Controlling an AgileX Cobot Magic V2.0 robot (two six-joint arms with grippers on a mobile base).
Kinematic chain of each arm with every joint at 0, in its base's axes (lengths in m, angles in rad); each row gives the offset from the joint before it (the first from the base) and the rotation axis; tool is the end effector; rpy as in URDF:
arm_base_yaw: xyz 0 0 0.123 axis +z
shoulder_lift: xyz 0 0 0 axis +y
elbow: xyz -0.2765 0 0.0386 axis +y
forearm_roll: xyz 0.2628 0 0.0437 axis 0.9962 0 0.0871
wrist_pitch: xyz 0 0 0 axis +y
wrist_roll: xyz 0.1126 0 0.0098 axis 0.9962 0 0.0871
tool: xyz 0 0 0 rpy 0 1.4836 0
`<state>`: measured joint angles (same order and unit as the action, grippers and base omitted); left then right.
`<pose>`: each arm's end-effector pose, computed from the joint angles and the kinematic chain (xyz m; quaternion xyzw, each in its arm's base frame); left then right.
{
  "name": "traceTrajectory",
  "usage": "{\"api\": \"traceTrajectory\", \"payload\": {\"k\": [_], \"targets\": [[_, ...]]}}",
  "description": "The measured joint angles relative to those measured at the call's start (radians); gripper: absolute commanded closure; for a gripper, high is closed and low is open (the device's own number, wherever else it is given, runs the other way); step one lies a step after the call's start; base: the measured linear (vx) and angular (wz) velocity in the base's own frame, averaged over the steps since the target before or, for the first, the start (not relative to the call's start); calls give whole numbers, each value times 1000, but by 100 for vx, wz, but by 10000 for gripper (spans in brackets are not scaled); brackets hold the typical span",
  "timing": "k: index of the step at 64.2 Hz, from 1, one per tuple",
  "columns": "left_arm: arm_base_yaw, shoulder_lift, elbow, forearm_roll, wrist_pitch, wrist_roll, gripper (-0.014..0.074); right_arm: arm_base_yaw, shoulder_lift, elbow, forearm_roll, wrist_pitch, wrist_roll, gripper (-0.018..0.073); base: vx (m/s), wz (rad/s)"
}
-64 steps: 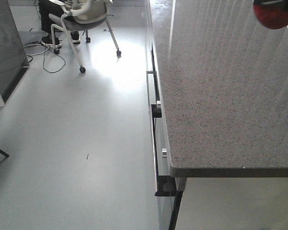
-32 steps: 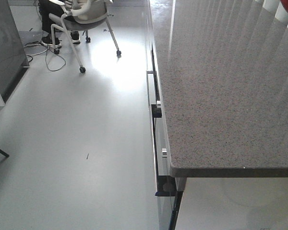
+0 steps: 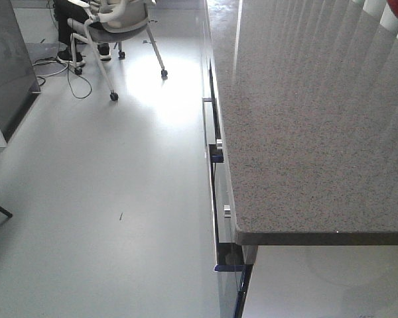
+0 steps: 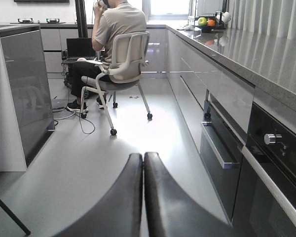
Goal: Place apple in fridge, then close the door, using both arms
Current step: 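Lift the apple off the counter with the right gripper, then drive the base away from the counter holding the apple in the right gripper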
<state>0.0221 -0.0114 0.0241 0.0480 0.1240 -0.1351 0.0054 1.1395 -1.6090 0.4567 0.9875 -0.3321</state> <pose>0.0993 0.0029 0.1932 -0.0417 0.7231 -0.0204 0.6891 0.2314 0.0429 0.5092 -0.1348 0.8089 0.1379 0.5554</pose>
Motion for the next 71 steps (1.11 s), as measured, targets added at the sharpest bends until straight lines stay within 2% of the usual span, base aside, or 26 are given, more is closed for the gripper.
{"api": "traceTrajectory", "payload": {"k": [71], "targets": [[0, 0, 0, 0, 0, 0, 603, 0, 0, 0, 1, 0, 0, 363, 0, 0]]}}
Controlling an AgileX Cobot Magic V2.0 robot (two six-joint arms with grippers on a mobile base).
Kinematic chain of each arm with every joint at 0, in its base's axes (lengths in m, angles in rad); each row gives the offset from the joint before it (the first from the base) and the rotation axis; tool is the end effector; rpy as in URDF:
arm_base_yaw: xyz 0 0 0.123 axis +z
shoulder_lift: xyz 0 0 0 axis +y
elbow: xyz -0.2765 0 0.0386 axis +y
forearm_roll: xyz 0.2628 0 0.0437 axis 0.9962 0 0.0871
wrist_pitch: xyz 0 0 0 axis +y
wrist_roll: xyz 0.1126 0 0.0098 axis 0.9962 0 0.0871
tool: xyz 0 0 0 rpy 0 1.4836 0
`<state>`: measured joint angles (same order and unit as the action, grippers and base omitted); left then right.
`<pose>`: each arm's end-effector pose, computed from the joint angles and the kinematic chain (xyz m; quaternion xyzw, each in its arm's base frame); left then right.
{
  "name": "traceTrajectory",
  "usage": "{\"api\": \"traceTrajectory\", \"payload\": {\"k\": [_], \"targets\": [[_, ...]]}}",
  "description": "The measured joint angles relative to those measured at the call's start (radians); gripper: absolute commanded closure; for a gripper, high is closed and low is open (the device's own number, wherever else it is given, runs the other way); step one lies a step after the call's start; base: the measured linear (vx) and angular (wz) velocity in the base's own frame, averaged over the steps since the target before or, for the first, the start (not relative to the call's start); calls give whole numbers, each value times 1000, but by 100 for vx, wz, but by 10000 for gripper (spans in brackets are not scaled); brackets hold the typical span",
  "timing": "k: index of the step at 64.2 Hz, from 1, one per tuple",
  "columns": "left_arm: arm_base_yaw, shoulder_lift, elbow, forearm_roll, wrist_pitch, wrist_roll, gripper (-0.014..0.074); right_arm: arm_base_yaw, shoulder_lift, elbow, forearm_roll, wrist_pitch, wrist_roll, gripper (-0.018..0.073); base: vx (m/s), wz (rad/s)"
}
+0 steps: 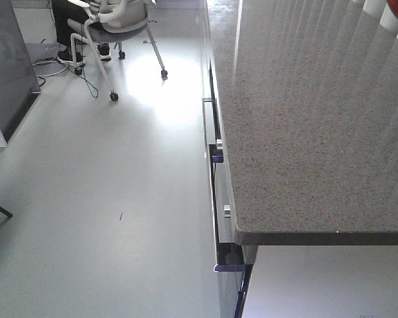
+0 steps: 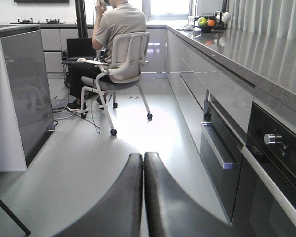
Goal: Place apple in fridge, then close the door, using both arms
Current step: 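Drive the base away from the counter holding the apple in the right gripper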
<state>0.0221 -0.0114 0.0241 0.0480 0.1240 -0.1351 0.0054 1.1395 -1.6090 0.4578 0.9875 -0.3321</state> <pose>0.0993 0.0029 0.1932 -0.0417 0.7231 -0.0204 0.6891 0.2314 0.0430 0.5092 -0.1347 0.8088 0.1384 0.5555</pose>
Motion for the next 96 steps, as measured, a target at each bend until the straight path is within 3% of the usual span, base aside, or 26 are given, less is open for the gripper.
{"api": "traceTrajectory", "payload": {"k": [46, 96], "targets": [[0, 0, 0, 0, 0, 0, 603, 0, 0, 0, -1, 0, 0, 363, 0, 7], [0, 0, 0, 0, 0, 0, 603, 0, 0, 0, 0, 0, 0, 363, 0, 46]]}}
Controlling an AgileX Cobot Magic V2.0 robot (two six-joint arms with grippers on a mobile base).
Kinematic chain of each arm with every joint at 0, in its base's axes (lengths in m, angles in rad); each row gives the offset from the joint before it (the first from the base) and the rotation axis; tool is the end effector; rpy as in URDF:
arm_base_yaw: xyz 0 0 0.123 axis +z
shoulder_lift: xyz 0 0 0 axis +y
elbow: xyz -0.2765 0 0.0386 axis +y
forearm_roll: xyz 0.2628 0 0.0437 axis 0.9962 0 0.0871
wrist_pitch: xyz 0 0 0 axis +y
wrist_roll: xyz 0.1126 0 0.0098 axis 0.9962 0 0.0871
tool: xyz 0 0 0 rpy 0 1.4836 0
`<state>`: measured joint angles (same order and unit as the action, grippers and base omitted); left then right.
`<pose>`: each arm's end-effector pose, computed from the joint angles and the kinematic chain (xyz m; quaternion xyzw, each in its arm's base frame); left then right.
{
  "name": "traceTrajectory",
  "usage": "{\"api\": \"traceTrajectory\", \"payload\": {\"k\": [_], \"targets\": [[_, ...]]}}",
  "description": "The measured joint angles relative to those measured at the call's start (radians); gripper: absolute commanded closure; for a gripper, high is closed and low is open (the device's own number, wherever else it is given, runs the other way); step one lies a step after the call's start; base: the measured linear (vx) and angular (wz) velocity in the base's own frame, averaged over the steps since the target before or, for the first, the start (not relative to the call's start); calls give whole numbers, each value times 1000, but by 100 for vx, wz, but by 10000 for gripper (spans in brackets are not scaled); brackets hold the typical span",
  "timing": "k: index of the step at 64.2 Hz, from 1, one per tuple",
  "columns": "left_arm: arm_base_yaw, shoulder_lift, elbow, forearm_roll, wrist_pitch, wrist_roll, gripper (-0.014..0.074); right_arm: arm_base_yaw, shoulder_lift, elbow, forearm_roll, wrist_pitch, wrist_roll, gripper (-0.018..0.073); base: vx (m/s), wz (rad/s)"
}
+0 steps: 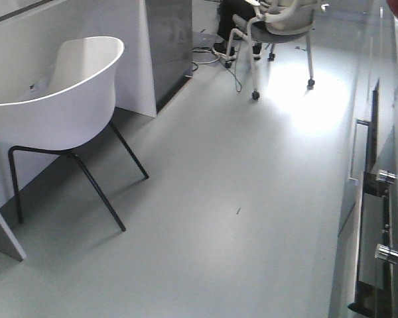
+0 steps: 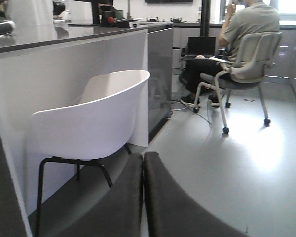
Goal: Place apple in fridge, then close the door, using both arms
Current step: 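Drive the base away from the counter holding the apple in the right gripper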
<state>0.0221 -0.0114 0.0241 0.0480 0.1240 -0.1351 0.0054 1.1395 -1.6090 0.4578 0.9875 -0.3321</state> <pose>0.0993 0.0029 0.1932 -0.0417 0.7231 -0.0204 0.6891 0.2314 0.0430 0.5092 -0.1347 0.8088 0.1384 0.5555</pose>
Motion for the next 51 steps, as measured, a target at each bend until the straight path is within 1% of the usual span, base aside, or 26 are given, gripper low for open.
{"api": "traceTrajectory", "payload": {"k": [51], "targets": [[0, 0, 0, 0, 0, 0, 603, 0, 0, 0, 0, 0, 0, 363, 0, 38]]}}
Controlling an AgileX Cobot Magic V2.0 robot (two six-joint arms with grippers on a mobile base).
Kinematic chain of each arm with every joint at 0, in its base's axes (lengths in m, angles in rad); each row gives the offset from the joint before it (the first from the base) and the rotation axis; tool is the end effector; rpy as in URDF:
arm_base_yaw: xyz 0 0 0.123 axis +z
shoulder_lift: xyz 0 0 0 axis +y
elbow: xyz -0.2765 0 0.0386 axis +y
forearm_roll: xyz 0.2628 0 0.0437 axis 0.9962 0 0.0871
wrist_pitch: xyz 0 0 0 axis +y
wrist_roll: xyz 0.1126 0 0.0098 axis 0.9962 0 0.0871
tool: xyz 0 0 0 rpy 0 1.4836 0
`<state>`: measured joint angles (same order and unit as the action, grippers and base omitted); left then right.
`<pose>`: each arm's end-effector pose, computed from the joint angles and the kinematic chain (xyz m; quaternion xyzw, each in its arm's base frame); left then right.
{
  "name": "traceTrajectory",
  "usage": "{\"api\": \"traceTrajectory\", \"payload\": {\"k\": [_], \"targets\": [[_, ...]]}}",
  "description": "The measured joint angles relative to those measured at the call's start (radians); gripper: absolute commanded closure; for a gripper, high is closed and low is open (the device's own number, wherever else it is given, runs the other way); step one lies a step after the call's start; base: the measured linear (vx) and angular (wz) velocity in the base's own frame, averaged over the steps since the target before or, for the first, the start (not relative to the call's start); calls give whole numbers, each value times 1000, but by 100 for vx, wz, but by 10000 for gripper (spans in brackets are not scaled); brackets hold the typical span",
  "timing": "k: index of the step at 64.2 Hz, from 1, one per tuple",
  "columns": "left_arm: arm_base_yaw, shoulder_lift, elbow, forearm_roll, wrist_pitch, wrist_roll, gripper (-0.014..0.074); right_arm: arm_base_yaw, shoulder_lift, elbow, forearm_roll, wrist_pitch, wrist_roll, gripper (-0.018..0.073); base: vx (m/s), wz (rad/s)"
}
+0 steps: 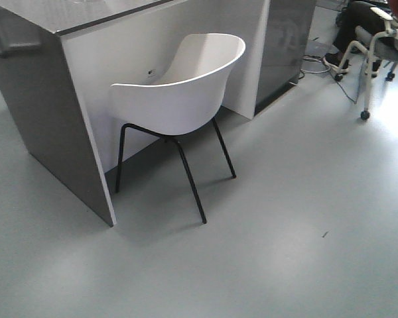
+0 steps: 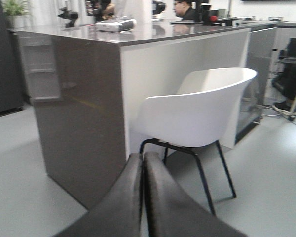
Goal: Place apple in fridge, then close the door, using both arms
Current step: 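Drive the base away from the counter holding the apple in the right gripper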
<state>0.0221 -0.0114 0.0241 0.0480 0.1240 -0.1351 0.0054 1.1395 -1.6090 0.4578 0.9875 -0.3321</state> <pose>0.0993 0.0029 0.1932 -0.0417 0.7231 -0.0204 0.6891 0.2314 0.0430 0.5092 -0.1347 0.8088 0.1384 0.5555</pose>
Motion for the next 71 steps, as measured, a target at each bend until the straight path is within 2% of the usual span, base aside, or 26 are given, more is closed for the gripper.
{"api": "traceTrajectory", "payload": {"k": [71], "targets": [[0, 0, 0, 0, 0, 0, 603, 0, 0, 0, 0, 0, 0, 363, 2, 37]]}}
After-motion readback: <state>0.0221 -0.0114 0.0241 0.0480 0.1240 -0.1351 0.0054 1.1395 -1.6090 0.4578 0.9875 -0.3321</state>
